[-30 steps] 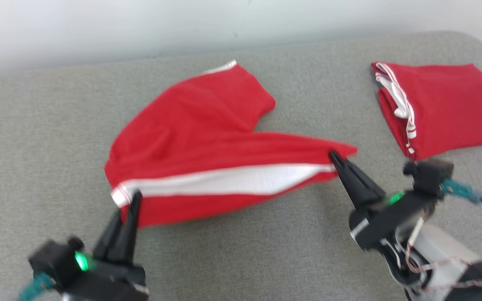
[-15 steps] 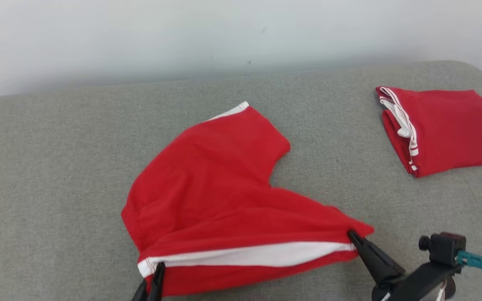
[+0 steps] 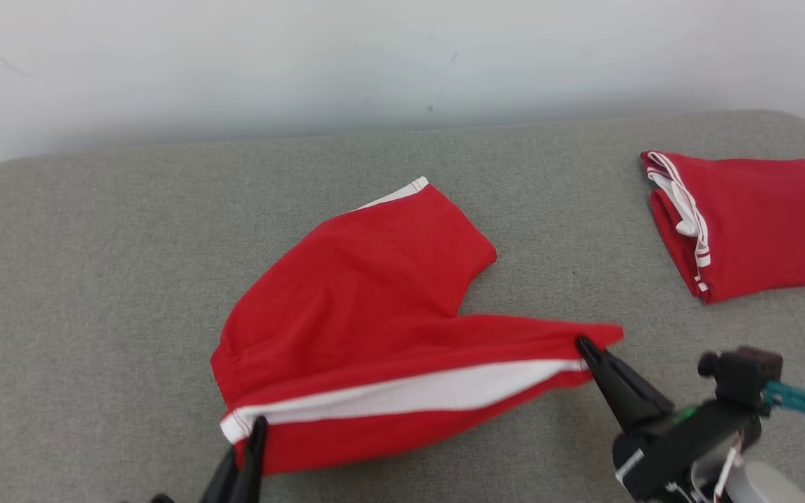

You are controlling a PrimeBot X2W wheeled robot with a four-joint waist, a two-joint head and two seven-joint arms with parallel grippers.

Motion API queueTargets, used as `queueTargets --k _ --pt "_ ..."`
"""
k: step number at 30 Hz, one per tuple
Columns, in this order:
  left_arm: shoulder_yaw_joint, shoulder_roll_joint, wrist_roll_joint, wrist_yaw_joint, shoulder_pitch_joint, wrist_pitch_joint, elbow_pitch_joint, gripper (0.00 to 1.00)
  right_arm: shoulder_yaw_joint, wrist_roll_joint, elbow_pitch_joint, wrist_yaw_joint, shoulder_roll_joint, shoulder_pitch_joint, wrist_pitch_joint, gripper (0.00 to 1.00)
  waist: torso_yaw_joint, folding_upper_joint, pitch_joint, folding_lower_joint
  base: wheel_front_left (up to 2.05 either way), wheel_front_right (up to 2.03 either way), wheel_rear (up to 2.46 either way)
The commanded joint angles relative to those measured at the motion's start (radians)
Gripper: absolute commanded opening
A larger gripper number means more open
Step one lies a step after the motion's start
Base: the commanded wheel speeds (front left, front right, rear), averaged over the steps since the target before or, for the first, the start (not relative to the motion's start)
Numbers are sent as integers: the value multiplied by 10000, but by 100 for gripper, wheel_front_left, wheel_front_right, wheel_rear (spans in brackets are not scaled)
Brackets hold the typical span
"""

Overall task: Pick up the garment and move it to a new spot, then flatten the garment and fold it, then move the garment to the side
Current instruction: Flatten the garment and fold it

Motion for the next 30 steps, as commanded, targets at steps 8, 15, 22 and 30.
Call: queueTargets --k 8,15,22,30 --pt "747 -126 141 -219 -1223 -38 194 0 -56 -646 898 2 576 -2102 522 0 190 0 349 0 0 0 0" --pt "1075 -222 61 -308 -2545 -37 888 0 393 -509 2575 2 1164 -4268 768 0 478 0 997 0 0 0 0" --pt "1034 -238 -148 -322 -3897 -37 1844 0 1087 -85 4432 2 1772 -6343 876 0 753 0 1767 0 0 0 0" --pt "1126 -256 -260 -329 -5132 -37 2751 0 1812 353 6566 2 2344 -8282 651 0 982 0 2588 0 0 0 0"
